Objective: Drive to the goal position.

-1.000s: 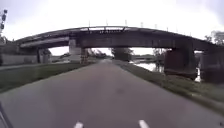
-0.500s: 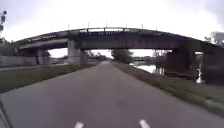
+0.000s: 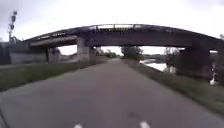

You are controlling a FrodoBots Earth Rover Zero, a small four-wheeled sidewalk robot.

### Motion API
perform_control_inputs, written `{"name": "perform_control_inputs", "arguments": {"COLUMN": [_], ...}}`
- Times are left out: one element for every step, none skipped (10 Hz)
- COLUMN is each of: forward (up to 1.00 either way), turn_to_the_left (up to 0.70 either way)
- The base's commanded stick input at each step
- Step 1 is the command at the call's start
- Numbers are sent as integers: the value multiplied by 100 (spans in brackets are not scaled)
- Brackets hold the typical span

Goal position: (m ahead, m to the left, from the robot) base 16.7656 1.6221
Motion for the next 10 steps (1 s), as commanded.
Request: {"name": "perform_control_inputs", "arguments": {"forward": [100,100,100,100,100,100,100,100,100,100], "turn_to_the_left": [0,0,0,0,0,0,0,0,0,0]}}
